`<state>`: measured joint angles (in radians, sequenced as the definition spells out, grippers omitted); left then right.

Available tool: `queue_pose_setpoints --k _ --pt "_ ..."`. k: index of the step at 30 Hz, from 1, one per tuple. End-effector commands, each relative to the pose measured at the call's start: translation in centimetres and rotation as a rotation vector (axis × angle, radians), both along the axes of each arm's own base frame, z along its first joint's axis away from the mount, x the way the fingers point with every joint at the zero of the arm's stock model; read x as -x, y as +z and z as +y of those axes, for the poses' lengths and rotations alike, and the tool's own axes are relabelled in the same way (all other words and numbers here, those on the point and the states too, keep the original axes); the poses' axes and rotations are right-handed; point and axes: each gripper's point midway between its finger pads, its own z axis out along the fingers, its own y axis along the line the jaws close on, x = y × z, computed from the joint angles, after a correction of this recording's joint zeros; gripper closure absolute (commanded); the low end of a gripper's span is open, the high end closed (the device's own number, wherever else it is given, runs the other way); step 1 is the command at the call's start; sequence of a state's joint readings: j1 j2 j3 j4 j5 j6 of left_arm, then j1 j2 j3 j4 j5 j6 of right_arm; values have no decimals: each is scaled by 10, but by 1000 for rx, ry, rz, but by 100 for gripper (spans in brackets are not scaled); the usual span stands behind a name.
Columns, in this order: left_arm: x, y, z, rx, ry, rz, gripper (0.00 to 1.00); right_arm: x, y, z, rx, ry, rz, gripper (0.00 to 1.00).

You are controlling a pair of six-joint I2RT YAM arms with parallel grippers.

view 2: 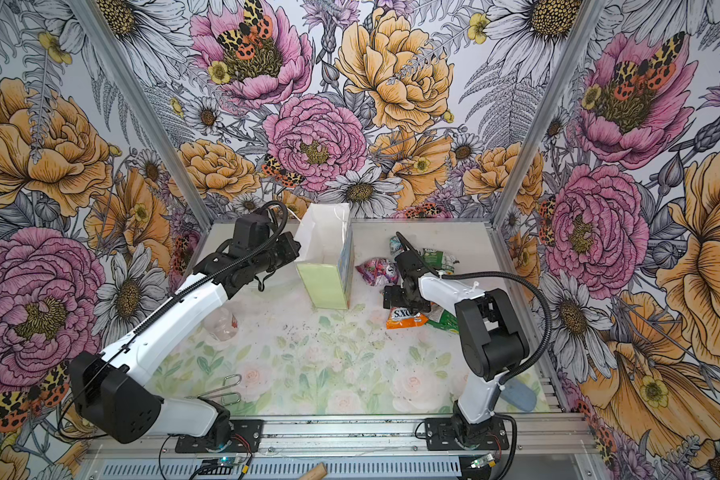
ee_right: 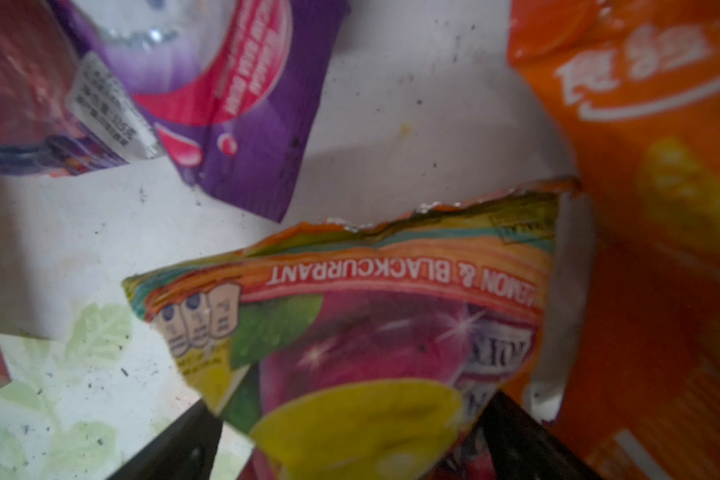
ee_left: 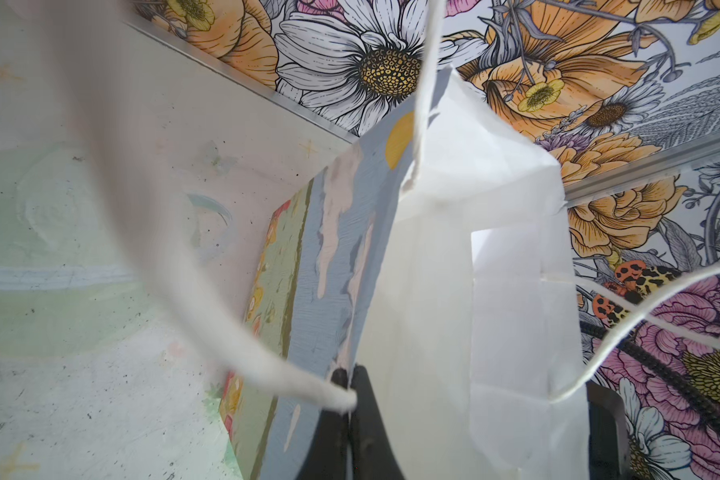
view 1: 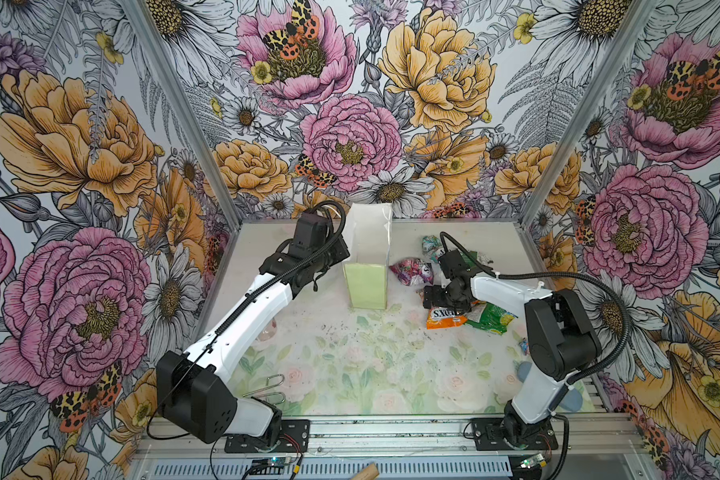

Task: Place the snacks into the paper bag
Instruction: 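Grasp the yellow-pink FOX'S fruit candy bag with the right gripper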

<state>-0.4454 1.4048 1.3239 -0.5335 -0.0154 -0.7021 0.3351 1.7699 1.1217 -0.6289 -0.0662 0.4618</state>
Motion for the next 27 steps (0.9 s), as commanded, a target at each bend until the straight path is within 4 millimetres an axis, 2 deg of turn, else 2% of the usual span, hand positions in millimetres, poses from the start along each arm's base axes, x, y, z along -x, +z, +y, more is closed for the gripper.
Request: queue_pose_setpoints --k 1,13,15,21,24,27 --pt "-3 3 1 1 32 -25 100 -5 -5 -1 31 -7 -1 9" --pt "-2 2 2 1 39 -22 100 -5 14 0 14 5 -50 44" --pt "-2 3 2 1 40 -24 100 -4 20 2 -1 11 -63 52" --pt "-2 2 1 1 40 -21 100 -4 41 7 -47 22 -105 66" --pt "-2 0 1 -1 42 -18 100 -4 55 12 -83 32 -134 78" --pt "-2 -3 2 -4 48 -10 100 -6 72 15 -111 35 -173 85"
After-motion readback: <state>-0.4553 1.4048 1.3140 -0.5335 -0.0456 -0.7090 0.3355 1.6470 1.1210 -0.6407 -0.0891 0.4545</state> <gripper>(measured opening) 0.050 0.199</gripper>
